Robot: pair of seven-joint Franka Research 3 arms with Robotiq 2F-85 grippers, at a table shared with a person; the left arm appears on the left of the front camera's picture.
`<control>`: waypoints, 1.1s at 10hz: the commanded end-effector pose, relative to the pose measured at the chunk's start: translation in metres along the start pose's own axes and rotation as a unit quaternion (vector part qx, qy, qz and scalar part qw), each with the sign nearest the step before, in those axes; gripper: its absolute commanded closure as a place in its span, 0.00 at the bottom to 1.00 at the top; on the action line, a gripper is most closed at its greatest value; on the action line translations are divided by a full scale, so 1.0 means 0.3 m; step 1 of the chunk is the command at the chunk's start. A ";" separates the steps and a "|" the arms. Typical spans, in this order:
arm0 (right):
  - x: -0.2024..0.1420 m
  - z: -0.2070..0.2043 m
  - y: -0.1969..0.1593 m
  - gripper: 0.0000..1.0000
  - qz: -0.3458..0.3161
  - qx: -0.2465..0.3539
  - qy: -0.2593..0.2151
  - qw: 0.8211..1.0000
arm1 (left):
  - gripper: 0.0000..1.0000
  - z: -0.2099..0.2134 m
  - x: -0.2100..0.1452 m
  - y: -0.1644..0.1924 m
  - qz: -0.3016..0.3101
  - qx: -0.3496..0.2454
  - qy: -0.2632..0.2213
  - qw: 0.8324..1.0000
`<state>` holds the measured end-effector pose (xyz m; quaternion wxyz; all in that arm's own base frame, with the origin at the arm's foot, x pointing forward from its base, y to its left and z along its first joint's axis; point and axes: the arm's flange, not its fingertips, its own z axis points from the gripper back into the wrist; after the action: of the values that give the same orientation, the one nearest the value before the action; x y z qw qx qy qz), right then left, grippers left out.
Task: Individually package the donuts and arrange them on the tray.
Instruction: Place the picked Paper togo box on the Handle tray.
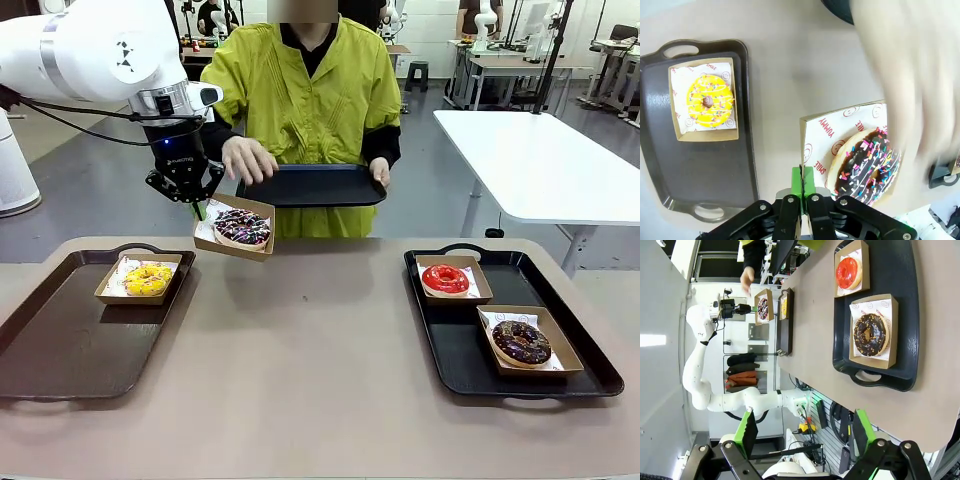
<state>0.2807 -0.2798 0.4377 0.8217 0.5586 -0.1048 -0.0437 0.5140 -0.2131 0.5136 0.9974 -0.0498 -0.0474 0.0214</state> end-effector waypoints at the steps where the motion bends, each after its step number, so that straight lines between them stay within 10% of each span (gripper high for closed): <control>1: -0.006 0.015 -0.006 0.00 0.005 -0.001 0.009 1.000 | 1.00 0.006 -0.004 0.002 0.000 0.001 -0.002 1.000; 11: -0.006 0.015 -0.006 0.00 0.005 -0.001 0.009 1.000 | 0.99 0.000 0.000 0.000 0.000 0.000 0.000 1.000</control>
<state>0.2807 -0.2798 0.4377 0.8217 0.5585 -0.1049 -0.0437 0.5140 -0.2132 0.5135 0.9974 -0.0498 -0.0473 0.0214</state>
